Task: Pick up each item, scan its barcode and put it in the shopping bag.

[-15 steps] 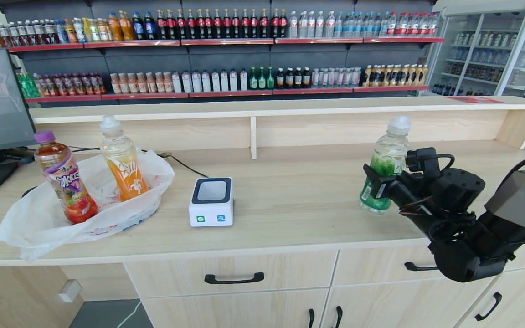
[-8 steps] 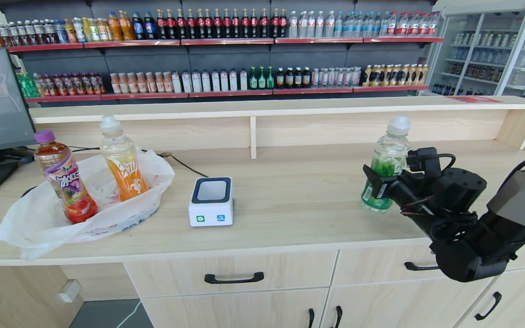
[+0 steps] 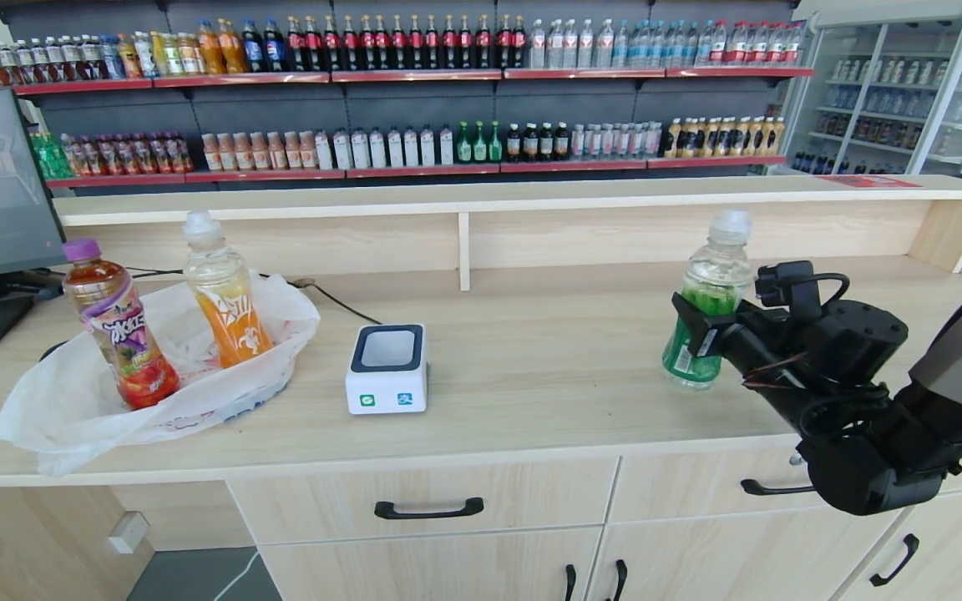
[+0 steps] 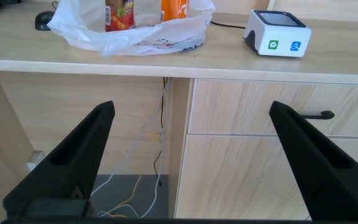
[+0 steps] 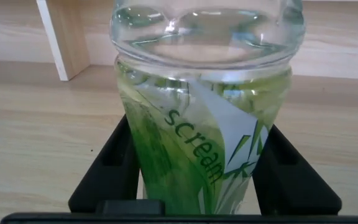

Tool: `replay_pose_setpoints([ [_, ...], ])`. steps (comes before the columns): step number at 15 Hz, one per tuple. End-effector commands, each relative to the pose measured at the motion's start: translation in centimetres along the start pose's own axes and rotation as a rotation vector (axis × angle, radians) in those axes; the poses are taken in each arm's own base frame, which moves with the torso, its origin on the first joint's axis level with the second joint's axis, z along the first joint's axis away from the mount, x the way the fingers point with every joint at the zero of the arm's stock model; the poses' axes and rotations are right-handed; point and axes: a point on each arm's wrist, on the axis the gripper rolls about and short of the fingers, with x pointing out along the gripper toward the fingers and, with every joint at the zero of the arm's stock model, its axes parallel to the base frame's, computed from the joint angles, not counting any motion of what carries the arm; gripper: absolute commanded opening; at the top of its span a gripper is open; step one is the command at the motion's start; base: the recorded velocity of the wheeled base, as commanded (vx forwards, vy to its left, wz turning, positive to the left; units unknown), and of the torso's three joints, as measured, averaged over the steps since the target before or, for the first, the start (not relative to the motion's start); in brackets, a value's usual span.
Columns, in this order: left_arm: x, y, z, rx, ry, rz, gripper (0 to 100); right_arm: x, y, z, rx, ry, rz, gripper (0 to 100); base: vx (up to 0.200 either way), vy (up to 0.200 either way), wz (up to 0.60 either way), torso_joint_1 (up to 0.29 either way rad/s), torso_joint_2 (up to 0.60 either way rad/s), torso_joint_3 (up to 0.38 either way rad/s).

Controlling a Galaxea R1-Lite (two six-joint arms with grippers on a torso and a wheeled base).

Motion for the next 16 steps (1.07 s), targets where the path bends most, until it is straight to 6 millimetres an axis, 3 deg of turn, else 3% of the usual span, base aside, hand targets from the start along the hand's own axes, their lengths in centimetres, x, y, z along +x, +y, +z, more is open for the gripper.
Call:
replay_pose_setpoints([
  [1, 0.0, 0.0, 0.0, 0.000, 0.000, 0.000, 100, -0.4, 0.0, 1.1, -0.001, -0.026, 0.001, 0, 0.000, 0.000, 0.00, 0.000, 0.00, 0.000],
  [8, 0.0, 0.0, 0.0, 0.000, 0.000, 0.000, 100, -2.8, 0.1, 4.6, -0.007, -0.079, 0.003, 0, 0.000, 0.000, 0.00, 0.000, 0.00, 0.000],
  [16, 0.0, 0.0, 0.0, 0.000, 0.000, 0.000, 100, -6.0, 2.1, 8.3, -0.001, -0.153, 0.065, 0, 0.000, 0.000, 0.00, 0.000, 0.00, 0.000],
])
